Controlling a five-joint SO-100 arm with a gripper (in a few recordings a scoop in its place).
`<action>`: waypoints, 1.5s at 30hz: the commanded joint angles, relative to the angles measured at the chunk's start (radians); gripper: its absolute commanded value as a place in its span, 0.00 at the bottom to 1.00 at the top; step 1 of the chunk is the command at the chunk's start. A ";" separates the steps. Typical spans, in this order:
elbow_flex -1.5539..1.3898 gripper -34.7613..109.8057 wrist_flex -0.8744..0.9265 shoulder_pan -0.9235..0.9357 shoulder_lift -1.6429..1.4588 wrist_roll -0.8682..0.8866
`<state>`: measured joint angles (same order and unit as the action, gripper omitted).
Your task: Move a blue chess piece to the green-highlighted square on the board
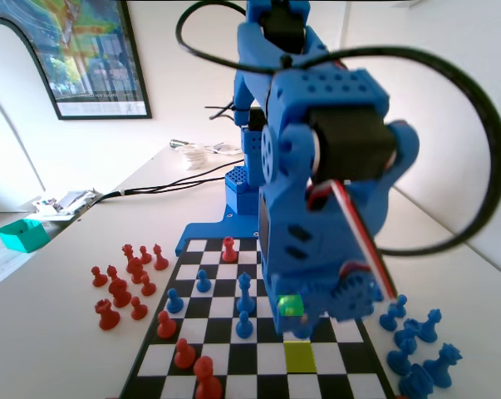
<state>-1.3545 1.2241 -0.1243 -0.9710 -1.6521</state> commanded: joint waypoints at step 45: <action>-0.419 0.29 -0.252 -0.006 -0.311 -0.041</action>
<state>-1.7871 0.9771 -0.1227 -1.2134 -1.6981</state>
